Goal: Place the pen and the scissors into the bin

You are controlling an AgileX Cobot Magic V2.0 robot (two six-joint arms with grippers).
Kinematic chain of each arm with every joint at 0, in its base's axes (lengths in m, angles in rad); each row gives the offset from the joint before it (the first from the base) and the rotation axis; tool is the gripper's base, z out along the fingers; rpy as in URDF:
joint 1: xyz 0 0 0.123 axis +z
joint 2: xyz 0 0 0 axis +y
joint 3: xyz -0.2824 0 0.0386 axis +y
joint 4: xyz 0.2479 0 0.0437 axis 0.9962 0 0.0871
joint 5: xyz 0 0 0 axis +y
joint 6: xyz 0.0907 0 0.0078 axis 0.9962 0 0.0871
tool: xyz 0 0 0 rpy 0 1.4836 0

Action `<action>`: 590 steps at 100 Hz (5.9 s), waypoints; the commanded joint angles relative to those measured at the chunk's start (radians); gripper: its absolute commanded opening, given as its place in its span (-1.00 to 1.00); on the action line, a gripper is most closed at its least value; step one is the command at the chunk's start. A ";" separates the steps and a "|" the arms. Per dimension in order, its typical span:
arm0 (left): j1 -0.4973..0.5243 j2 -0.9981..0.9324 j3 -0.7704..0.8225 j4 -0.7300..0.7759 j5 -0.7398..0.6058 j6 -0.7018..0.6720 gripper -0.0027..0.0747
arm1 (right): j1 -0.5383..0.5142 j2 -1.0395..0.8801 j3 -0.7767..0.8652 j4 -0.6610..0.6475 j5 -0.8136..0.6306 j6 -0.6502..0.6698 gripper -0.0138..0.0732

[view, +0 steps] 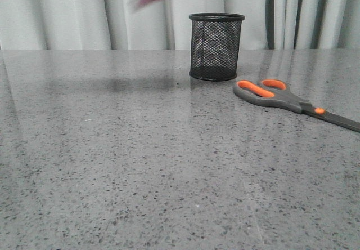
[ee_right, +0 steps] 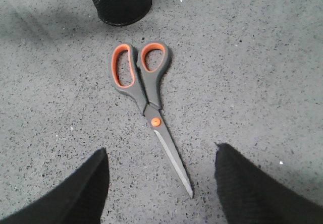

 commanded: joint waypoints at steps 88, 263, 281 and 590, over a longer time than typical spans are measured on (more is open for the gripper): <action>-0.150 0.196 -0.193 -0.478 -0.456 0.193 -0.91 | 0.002 0.009 -0.036 0.025 -0.060 -0.011 0.26; 0.455 -0.852 0.737 -0.230 -0.394 -0.134 -0.98 | 0.180 0.475 -0.304 -0.098 0.056 -0.111 0.26; 0.455 -0.919 0.737 -0.227 -0.399 -0.133 -0.98 | 0.250 0.616 -0.436 -0.190 0.155 -0.024 0.26; 0.455 -0.959 0.737 -0.236 -0.414 -0.133 -0.98 | 0.472 0.963 -0.457 -0.225 -1.373 0.211 -0.86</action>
